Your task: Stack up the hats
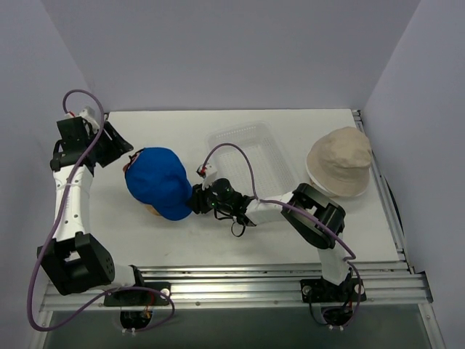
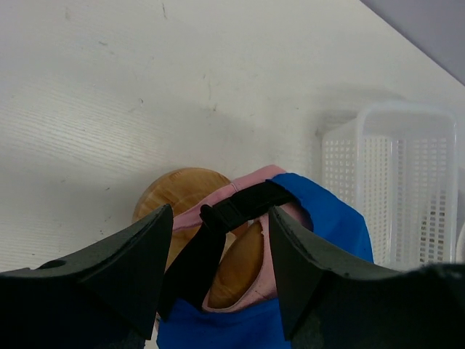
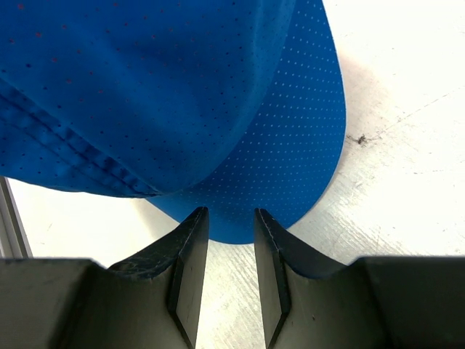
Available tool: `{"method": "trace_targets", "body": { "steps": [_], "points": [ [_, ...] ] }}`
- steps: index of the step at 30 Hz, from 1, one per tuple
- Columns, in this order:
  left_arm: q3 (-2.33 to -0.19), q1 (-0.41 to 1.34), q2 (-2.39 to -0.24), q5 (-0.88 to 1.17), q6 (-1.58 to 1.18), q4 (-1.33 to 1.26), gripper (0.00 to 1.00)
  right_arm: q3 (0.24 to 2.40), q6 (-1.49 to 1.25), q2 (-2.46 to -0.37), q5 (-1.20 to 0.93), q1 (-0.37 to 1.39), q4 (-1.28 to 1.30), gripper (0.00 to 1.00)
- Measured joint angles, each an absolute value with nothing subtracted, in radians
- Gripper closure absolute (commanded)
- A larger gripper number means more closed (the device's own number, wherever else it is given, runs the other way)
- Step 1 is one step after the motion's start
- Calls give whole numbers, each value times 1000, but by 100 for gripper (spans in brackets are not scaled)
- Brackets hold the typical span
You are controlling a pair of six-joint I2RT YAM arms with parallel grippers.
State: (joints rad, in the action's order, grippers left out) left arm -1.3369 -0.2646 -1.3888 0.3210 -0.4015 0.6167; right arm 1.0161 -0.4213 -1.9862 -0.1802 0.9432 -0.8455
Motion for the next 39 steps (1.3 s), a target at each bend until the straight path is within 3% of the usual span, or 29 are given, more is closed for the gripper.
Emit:
{"method": "trace_targets", "body": {
  "steps": [12, 31, 39],
  "points": [
    [-1298, -245, -1418, 358, -326, 618, 37, 1020, -419, -1994, -181, 934, -846, 72],
    [-1297, -245, -1564, 238, -319, 599, 40, 1063, -422, -2053, -191, 921, -847, 72],
    [-1298, -245, -1563, 234, -322, 600, 36, 1064, -422, -2053, -192, 916, -847, 72]
  ]
}}
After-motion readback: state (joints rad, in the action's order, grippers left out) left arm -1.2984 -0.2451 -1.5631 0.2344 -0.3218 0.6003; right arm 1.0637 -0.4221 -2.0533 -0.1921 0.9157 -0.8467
